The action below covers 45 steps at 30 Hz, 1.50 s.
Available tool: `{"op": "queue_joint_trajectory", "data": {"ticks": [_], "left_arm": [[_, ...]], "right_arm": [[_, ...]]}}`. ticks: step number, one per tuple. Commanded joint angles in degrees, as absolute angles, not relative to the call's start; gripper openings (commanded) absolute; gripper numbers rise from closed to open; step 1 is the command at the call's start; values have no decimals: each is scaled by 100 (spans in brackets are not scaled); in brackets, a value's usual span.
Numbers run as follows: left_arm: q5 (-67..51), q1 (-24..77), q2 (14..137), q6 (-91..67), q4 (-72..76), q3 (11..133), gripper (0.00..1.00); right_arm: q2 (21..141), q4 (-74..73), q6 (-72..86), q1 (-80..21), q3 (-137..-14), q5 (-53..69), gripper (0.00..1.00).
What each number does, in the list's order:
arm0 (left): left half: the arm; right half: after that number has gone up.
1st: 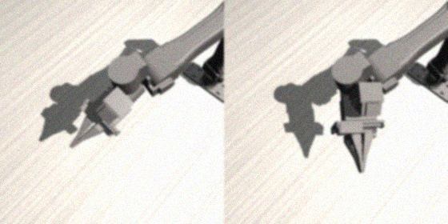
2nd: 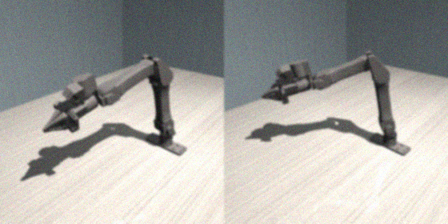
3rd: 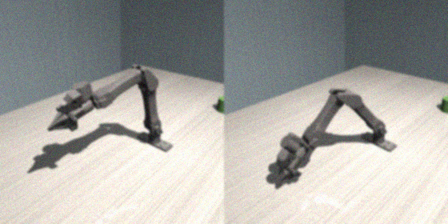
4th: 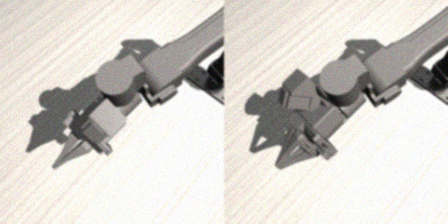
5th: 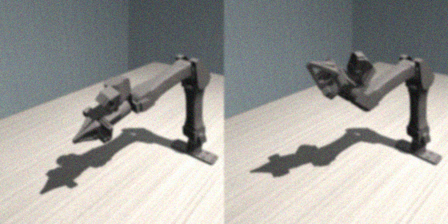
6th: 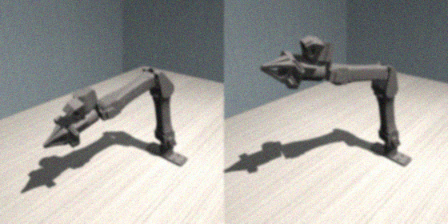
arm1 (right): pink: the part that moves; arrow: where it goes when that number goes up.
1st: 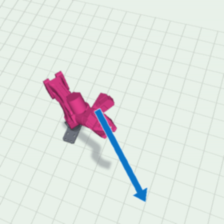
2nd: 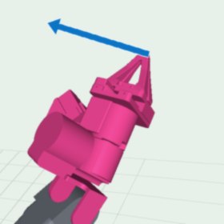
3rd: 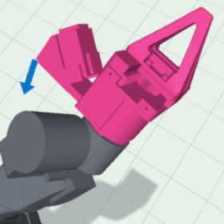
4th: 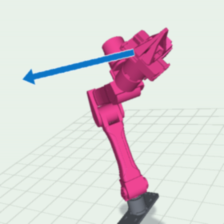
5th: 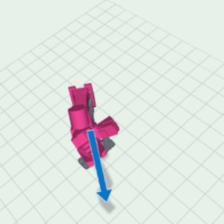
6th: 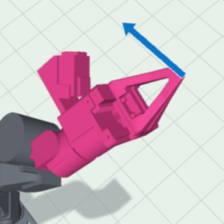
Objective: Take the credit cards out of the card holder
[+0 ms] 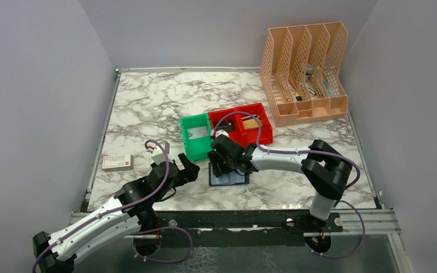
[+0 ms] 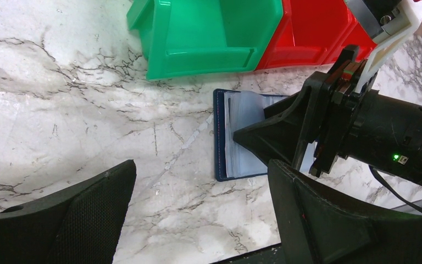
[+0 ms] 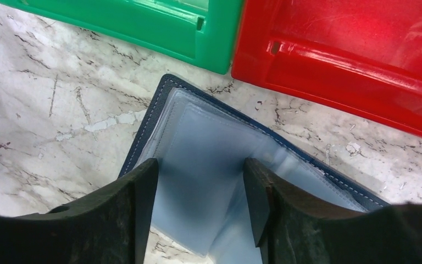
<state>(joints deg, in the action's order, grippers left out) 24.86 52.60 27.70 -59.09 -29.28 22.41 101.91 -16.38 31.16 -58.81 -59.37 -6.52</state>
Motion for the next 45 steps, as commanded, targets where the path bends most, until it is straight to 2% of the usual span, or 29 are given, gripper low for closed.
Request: {"op": "queue_joint_trajectory", "data": {"ticks": [1,3,12,18,25,29,38,45], "left_arm": [[2469,5268,2803,-5915,-2921,2417,92],[2470,5268,2804,-5923,-2910,2409,92],[2189,5269,2863,-5850,-2653,2304,92],[1469,5267,2953,-5756,-1936,1898,91],[611,5273,3337,-5817,-2,1148,86],[602,5268,3856,-5931,956,949,84],[365,5273,5080,-5908,2080,1040,79],[158,5271,5997,-5786,2754,1161,77]], "right_arm": [[10758,-1978,3092,-5910,-5713,-602,54],[10658,-1850,3048,-5915,-5625,-521,46],[10589,-1408,3107,-5878,-5426,97,33],[10515,-767,3264,-5497,-5033,1196,26],[10373,0,3482,-5133,-4485,1984,25],[10354,394,3629,-4960,-4180,2139,25],[10409,1477,3995,-4413,-3594,3156,25],[10347,1652,4045,-4262,-3466,3306,26]]}}
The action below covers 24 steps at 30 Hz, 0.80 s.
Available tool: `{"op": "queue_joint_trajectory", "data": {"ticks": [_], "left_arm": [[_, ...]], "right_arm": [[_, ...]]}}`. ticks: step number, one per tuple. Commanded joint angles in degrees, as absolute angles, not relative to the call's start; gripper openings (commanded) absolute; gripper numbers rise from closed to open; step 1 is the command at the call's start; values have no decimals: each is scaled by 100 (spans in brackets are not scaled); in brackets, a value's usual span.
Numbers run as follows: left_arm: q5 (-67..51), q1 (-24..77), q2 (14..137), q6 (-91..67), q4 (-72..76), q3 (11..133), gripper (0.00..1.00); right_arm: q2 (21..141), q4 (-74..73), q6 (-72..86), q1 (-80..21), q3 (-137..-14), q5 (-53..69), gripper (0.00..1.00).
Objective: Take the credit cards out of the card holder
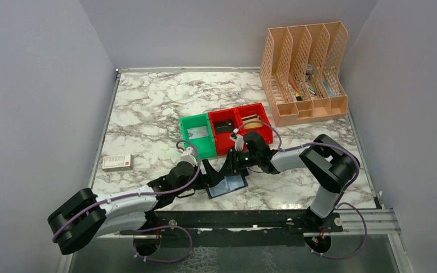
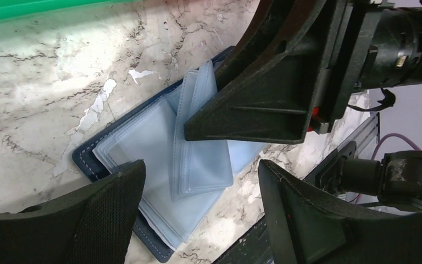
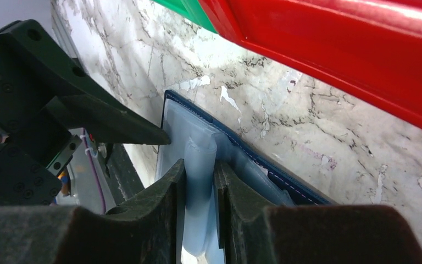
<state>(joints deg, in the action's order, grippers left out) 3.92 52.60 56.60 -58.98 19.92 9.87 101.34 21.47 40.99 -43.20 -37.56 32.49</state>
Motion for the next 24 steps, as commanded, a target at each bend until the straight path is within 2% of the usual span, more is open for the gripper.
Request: {"op": "queue_joint_trajectory", "data": {"ticks": [1,9,18,24], "left_arm": [[143,5273,6097,-5773,2865,1159,77],[-420,5278,6807,-5718,3615,1147,76],[-800,5352,7211,-5861,4134,1008,75],[-920,5414,7111,-5832,4312,1062,71]], "right_arm": [[10344,1674,4051,-4241,-3448,3337,27],[10346,1731,4079,-4149,-3429,3498,29],[10197,1690,4103,-4131,-3471,3593,37],[9932,1532,4102,-4131,-3462,3541,48]]}}
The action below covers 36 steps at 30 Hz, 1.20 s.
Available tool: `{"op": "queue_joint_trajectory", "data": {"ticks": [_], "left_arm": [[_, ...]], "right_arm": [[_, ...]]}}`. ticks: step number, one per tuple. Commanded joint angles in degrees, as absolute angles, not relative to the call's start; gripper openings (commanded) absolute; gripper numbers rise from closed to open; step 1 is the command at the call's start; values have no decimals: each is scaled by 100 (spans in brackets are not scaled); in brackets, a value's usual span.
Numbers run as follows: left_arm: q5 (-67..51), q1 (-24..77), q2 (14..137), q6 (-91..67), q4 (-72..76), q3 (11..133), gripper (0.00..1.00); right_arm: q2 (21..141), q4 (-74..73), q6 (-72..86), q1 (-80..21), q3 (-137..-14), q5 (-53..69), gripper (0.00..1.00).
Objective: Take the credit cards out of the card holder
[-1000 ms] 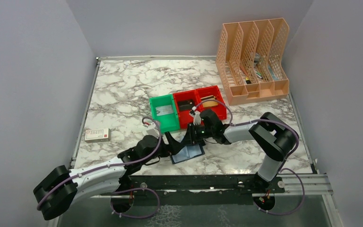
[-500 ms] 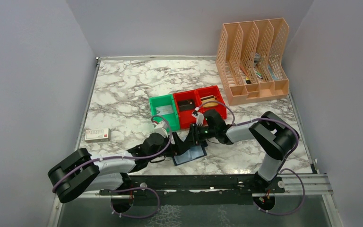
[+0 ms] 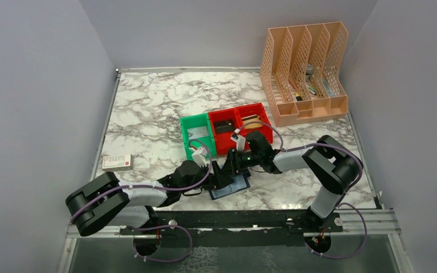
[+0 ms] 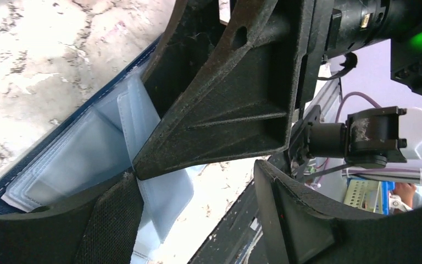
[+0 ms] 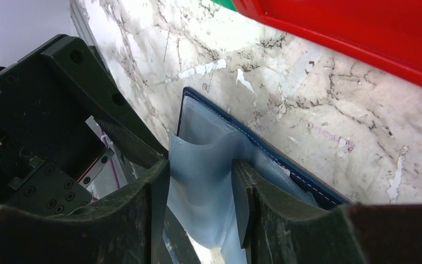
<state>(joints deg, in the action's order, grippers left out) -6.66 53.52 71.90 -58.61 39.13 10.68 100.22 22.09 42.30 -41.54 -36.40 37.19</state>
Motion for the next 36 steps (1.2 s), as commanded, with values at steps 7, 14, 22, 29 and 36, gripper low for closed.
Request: {"op": "queue_joint_trajectory", "data": {"ticks": [7,14,22,29,36], "left_arm": [[-938,5432,7023,-5771,4334,1182,67],[-1041,5537,7515,-5705,4374,1544,66],[-1004,5774,8215,-5574,4462,2138,65],[-954,6036,8734,-5521,4522,2582,63],[-1365,6255,9384,-5480,4526,2939,63]], "right_arm": [[9459,1203,4086,-4093,-3522,3342,65],[8851,285,4011,-4003,-3680,2247,72],[8220,-592,3761,-3821,-3741,1076,72],[7668,-1286,3735,-3555,-3730,139,75],[7088,-1848,3766,-3419,-3710,-294,75]]}}
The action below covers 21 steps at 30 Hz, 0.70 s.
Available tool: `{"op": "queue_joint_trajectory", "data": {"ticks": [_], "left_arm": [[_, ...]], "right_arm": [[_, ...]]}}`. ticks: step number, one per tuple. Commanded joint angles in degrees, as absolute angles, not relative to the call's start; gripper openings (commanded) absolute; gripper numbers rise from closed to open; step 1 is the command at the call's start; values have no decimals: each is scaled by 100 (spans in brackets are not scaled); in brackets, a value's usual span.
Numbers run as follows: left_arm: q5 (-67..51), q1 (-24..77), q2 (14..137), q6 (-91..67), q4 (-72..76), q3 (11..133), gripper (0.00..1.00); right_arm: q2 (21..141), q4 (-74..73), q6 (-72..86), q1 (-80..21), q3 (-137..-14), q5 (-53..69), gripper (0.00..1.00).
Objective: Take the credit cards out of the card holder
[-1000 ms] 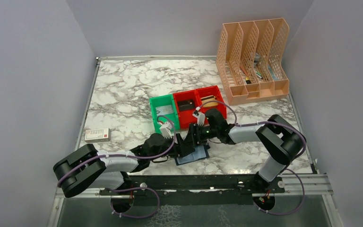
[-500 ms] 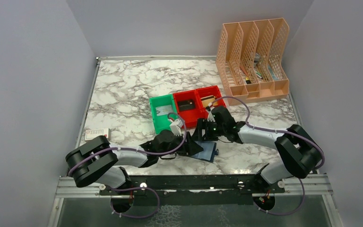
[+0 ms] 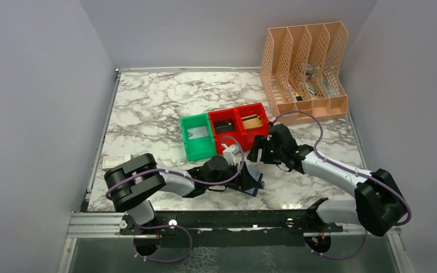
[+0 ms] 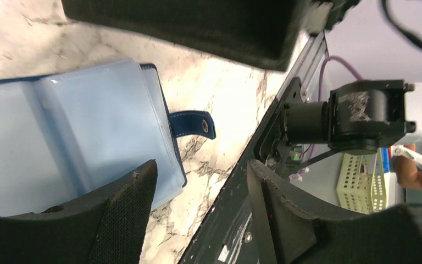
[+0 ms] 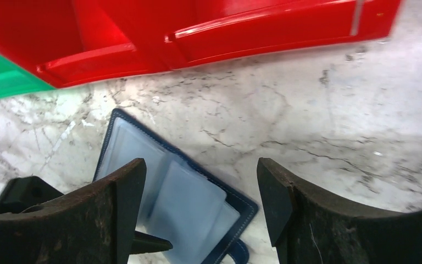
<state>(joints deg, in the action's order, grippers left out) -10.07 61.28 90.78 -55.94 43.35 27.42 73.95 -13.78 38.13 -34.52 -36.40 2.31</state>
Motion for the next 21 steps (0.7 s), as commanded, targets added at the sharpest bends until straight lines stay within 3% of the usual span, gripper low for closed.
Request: {"op": "queue_joint_trajectory", "data": {"ticks": [1,7,10,16,21], "left_arm": [[-1378,6270,9409,-5490,4521,2933,62],[-982,6275,8552,-5355,4410,2489,61],[-588,6275,7798,-5164,3658,2310,62],[899,6205,6444,-5032,925,2348,69],[1302,6071,5530,-4985,-40,2230,72]], "right_arm": [[7021,-1854,3744,-3419,-3701,-222,75],[6776,-1520,3473,-3419,-3624,925,67],[6863,-1309,3366,-3431,-3628,1543,57],[7480,-1285,3287,-3869,-3891,1569,56],[8055,-1088,3284,-4111,-4024,1598,56]]}}
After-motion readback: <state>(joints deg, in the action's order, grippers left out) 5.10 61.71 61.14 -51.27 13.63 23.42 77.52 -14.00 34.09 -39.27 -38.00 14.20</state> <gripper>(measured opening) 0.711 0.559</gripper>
